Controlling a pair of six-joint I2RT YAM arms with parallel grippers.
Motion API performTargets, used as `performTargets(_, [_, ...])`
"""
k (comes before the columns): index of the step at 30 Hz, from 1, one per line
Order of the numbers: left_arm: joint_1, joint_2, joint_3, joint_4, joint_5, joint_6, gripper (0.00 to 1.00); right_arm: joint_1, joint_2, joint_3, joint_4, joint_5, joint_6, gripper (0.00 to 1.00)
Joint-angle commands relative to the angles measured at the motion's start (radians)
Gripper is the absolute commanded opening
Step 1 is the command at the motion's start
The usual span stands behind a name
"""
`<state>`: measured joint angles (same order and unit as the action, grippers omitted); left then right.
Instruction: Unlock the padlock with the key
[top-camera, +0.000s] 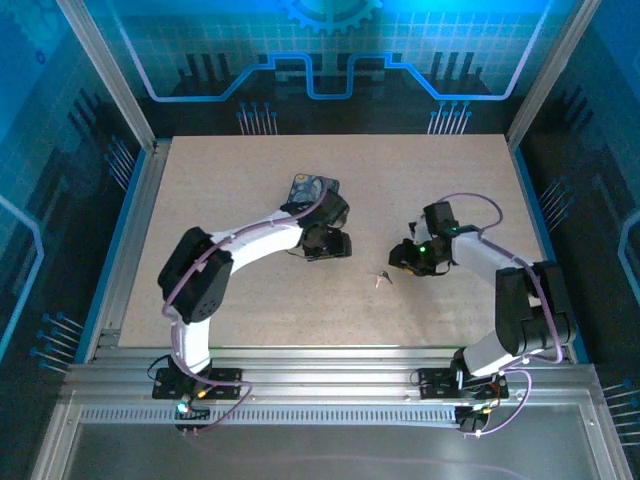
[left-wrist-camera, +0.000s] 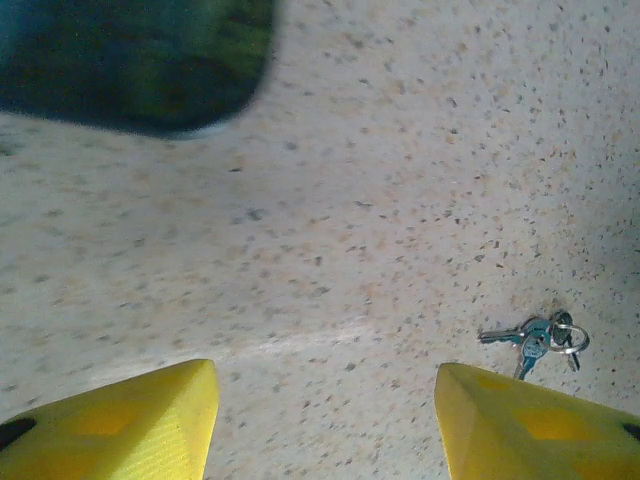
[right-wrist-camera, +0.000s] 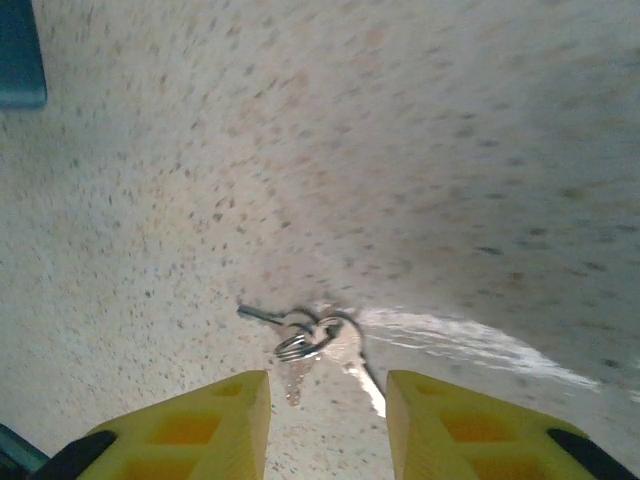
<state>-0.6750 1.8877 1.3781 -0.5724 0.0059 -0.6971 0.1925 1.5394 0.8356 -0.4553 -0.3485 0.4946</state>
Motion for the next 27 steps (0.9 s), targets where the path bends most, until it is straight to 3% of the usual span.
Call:
performTargets(1, [0.008,-0.063,-0.074,0.011,0.023,0.031,0.6,0.061,0.042,0.037,-0.059,0.039,-0.046,0.35])
performTargets(16, [0.013,-0.101,-0.147,0.028,0.01,0.033,0.59,0.216,0.175,0.187,-0.171,0.241,-0.044,0.36])
performTargets(21, [0.013,-0.117,-0.142,0.013,-0.009,0.05,0.59,0.237,0.246,0.218,-0.204,0.303,-0.008,0.28])
performTargets(27, [0.015,-0.145,-0.168,-0.004,-0.042,0.064,0.59,0.271,0.307,0.224,-0.221,0.365,0.027,0.27])
